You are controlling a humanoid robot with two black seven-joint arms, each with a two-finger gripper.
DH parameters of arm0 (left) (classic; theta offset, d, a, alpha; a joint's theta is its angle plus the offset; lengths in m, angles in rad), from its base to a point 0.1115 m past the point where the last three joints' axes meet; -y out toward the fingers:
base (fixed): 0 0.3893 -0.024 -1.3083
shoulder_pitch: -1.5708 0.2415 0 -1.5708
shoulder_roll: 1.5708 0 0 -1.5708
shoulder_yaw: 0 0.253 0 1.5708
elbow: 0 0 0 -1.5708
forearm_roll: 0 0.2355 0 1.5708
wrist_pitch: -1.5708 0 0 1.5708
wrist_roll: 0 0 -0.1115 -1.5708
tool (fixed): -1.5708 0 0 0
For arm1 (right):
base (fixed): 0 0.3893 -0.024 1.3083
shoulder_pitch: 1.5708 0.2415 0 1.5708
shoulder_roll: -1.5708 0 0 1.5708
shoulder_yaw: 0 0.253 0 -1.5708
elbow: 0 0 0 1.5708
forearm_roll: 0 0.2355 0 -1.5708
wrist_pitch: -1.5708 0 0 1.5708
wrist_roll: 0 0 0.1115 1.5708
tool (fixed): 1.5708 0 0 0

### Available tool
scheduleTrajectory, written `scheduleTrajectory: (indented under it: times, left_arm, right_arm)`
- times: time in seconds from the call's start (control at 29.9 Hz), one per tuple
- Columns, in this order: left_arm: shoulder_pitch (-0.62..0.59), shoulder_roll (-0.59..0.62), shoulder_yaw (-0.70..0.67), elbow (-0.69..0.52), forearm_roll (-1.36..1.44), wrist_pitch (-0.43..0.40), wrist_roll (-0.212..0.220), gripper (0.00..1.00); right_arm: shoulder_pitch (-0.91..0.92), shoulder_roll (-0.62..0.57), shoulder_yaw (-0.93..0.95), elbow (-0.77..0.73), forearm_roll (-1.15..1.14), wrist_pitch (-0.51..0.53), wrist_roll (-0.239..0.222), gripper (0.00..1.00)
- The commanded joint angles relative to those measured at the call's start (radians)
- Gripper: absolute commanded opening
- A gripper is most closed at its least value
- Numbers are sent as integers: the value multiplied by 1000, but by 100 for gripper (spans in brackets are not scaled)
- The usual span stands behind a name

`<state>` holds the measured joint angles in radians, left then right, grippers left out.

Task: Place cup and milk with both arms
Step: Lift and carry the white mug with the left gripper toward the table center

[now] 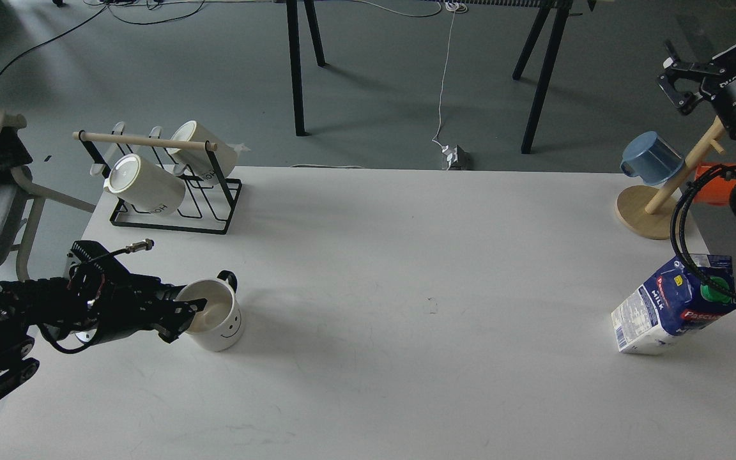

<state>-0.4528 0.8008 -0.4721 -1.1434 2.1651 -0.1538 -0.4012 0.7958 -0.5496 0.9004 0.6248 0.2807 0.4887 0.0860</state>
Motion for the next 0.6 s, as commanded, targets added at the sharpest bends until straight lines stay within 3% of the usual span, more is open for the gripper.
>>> scheduleTrajectory:
  times: [0.0, 0.1, 0.3, 0.4, 0.47, 0.5, 0.57]
  left_arm:
    - [-6, 5, -13, -7, -19, 0, -56, 4]
    - [-13, 3, -16, -12, -21, 6, -88, 2]
    - [-130, -5, -8, -94, -22, -21, -88, 2]
    - [-228, -49, -13, -191, -22, -148, -88, 2]
    - [-309, -153, -10, -223, -21, -258, -85, 2]
    - [-341, -213, -8, -225, -18, -312, -74, 2]
    - [-386, -306, -3, -222, -8, -335, -29, 2]
  right_arm:
    - [-4, 0, 3, 1, 0, 0, 0, 99]
    - [-9, -1, 8, 1, 0, 0, 0, 99]
    - [-18, -12, 9, 1, 0, 0, 1, 99]
    - [-23, -12, 12, 3, 2, 0, 4, 99]
    - [-29, -12, 15, 4, 2, 0, 4, 99]
    - [-30, -12, 15, 6, 2, 0, 6, 99]
    - [-30, -12, 23, 6, 2, 0, 6, 99]
